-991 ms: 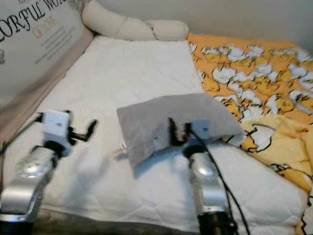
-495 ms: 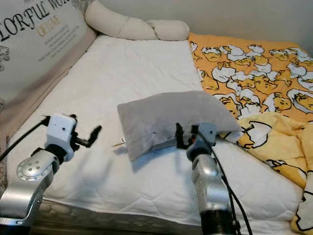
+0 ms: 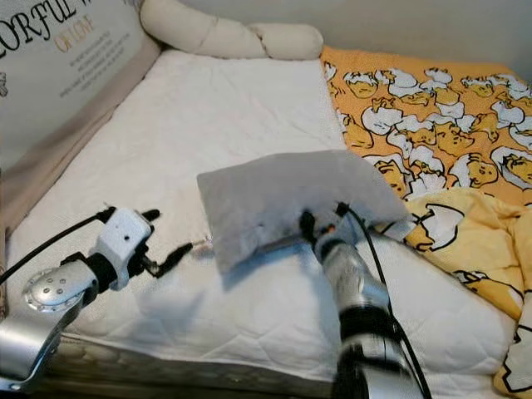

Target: Clean up the room

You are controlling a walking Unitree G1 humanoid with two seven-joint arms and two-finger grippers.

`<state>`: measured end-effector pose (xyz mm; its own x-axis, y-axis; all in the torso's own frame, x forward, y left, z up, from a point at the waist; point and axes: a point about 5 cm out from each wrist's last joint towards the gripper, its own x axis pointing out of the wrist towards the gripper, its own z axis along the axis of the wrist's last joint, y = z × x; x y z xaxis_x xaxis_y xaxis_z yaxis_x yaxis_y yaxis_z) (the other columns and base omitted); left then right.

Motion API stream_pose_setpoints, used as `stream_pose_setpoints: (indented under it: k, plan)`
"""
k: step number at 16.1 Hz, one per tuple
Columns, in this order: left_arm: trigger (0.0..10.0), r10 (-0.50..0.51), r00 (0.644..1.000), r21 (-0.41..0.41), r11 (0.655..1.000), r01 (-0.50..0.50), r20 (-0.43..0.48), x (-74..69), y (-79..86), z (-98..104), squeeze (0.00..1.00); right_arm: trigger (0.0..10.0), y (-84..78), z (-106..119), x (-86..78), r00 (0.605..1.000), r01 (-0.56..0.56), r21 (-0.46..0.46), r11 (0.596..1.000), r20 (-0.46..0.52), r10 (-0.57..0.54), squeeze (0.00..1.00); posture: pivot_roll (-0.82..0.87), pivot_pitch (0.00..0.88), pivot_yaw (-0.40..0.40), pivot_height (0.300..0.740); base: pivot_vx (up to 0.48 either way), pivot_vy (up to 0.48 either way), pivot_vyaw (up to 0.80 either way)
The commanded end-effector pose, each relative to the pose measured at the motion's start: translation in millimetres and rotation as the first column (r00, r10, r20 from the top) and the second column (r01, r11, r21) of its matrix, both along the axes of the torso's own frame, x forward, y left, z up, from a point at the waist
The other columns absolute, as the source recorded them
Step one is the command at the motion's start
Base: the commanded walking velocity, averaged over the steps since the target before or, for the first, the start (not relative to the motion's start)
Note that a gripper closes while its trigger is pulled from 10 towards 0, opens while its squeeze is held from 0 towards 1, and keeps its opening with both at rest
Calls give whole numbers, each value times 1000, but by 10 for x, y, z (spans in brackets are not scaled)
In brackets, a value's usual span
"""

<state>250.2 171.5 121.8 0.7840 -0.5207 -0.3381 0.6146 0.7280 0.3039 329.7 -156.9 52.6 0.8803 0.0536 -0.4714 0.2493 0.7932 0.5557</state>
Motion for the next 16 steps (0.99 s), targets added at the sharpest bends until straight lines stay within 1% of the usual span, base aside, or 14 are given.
stream_pose_setpoints:
  k: [1, 2, 4, 5, 6, 7, 8, 9, 10, 11, 12, 13, 16]
  plan:
    - [10000, -74, 997, 20, 997, 74, -31, -62, -40, 6, 0, 10000, 9, 12, 64, 999, 39, 127, 991, 8, -40, 1000, 42, 0, -39, 740, 0, 0, 0]
    - [10000, -98, 994, 28, 995, 100, -50, -97, -37, 5, 0, 10000, 25, 13, 95, 998, 63, 191, 979, 1, -65, 1000, 46, 0, -37, 740, 0, 0, 0]
    - [10000, -141, 987, 53, 988, 145, -77, -145, -18, 3, 0, 10000, 50, -24, 131, 993, 112, 268, 957, -52, -101, 1000, 58, 0, -27, 740, 0, 0, 0]
    - [10000, -146, 986, 58, 987, 151, -81, -152, -13, 3, 0, 10000, 57, -18, 146, 993, 119, 287, 950, -53, -109, 1000, 58, 0, -25, 740, 0, 0, 0]
    - [10000, -156, 984, 66, 985, 162, -90, -166, 1, 6, 0, 10000, 91, 11, 188, 992, 126, 340, 932, -50, -116, 1000, 63, 0, -19, 740, 0, 0, 0]
    - [10000, -161, 982, 70, 983, 168, -96, -179, 10, 12, 0, 10000, 111, 24, 211, 990, 140, 373, 917, -59, -127, 1000, 66, 0, -17, 740, 0, 0, 0]
    - [10000, -164, 981, 73, 982, 171, -100, -185, 20, 19, 0, 10000, 125, 45, 235, 989, 146, 384, 912, -61, -133, 1000, 73, 0, -20, 740, 0, 0, 0]
    - [10000, -164, 981, 76, 982, 172, -101, -184, 29, 25, 0, 10000, 133, 80, 262, 989, 147, 395, 907, -44, -141, 0, 76, 0, -21, 740, 0, 0, 0]
    - [10000, -162, 982, 79, 982, 171, -101, -181, 37, 28, 0, 4471, 132, 109, 285, 989, 143, 381, 913, -26, -145, 0, 78, 0, -22, 740, 0, 0, 0]
    - [10000, -161, 982, 80, 982, 169, -100, -178, 41, 31, 0, 0, 147, 141, 306, 990, 124, 373, 919, 9, -137, 0, 78, 0, -23, 740, 0, 0, 0]
    - [10000, -159, 982, 80, 983, 167, -100, -177, 41, 32, 0, 0, 155, 152, 314, 992, 107, 365, 925, 24, -125, 0, 81, 0, -26, 740, 0, 0, 0]
    - [10000, -153, 984, 77, 984, 161, -96, -168, 40, 39, 0, 0, 150, 149, 317, 989, 129, 376, 918, 14, -144, 0, 82, 0, -29, 740, 0, 0, 0]
    - [10000, -149, 984, 75, 985, 156, -94, -151, 39, 47, 0, 0, 139, 133, 311, 987, 151, 380, 913, -5, -161, 0, 84, 0, -32, 740, 0, 0, 0]
